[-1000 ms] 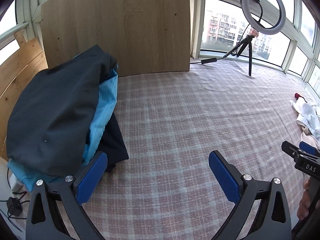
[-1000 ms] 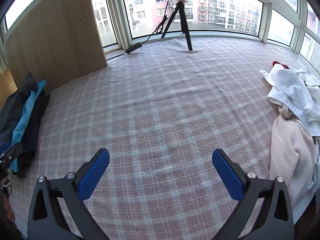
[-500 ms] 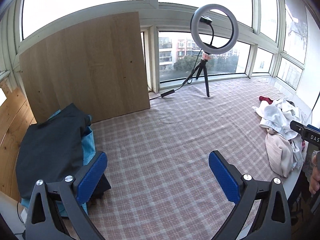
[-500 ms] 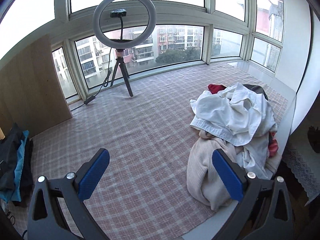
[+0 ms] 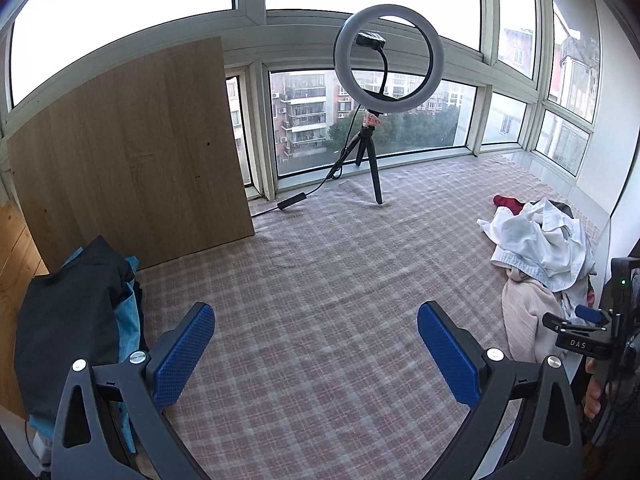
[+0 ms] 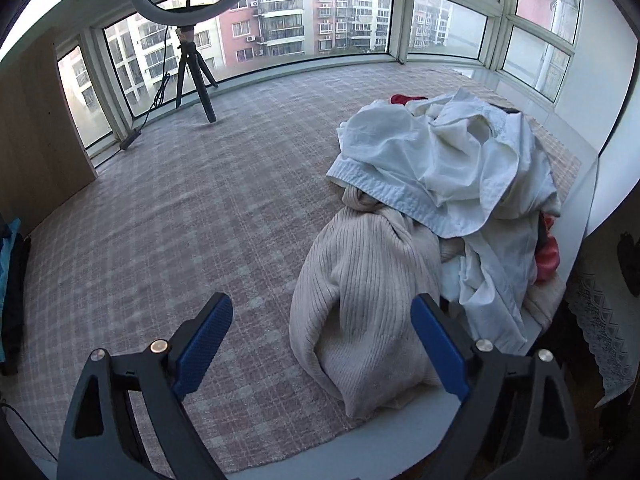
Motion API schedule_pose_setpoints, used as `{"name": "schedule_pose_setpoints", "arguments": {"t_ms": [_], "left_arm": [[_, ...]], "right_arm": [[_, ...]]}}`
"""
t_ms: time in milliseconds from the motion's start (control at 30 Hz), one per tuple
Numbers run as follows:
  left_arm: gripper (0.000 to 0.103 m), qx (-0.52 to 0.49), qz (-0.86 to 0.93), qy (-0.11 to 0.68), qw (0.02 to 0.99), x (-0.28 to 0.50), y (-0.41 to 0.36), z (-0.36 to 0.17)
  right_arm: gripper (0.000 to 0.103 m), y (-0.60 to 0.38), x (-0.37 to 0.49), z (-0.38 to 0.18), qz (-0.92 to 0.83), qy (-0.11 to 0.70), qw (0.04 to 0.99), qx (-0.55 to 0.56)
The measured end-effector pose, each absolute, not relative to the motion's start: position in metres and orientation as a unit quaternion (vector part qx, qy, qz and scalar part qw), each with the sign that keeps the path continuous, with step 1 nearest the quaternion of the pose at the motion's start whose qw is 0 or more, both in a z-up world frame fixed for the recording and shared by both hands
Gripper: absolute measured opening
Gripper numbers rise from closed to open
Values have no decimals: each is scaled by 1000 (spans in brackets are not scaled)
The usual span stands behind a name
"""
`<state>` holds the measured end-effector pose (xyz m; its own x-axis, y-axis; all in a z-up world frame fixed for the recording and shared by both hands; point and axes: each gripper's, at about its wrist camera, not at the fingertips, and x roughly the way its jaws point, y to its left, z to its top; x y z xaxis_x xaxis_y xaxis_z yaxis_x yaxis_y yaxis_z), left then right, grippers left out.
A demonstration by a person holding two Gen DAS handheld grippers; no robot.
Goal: Fold clothes
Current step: 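Grasp the cream knit cardigan with the right tool and lift it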
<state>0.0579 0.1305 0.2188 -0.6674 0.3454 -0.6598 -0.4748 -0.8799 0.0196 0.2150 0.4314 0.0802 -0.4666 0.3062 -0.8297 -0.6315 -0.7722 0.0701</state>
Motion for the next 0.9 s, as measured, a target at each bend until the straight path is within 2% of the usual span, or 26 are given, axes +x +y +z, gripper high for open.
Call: {"name": "schedule_pose_setpoints", "arguments": {"t_ms": [100, 433, 500, 533, 567, 633, 733, 800, 833, 900], "left_arm": [[102, -343, 913, 90, 203, 57, 141, 222], [102, -369, 914, 60, 158, 60, 173, 213], [102, -374, 912, 61, 155, 63, 176, 211], [102, -374, 912, 64, 153, 64, 176, 211], [102, -374, 912, 68, 152, 65, 176, 212], [102, -370, 914, 71, 152, 65, 172, 217], [102, -363, 916, 72, 153, 59, 166, 226], [102, -355, 920, 67, 153, 56, 160, 235], [102, -350, 922, 65, 154, 54, 157, 240], [102, -341, 925, 60, 156, 51, 153, 249]], "right_arm": [[86, 452, 222, 60, 837, 197, 246, -447], [86, 471, 192, 17, 825, 137, 168, -521], [74, 474, 188, 13, 825, 129, 164, -526], [55, 478, 189, 17, 828, 134, 162, -520], [31, 483, 191, 22, 832, 146, 152, -513], [24, 501, 197, 37, 838, 190, 123, -497], [18, 537, 215, 73, 845, 287, 87, -444], [14, 557, 224, 124, 868, 307, 86, -381], [8, 568, 228, 151, 880, 312, 86, -348], [8, 586, 233, 209, 901, 313, 90, -286]]}}
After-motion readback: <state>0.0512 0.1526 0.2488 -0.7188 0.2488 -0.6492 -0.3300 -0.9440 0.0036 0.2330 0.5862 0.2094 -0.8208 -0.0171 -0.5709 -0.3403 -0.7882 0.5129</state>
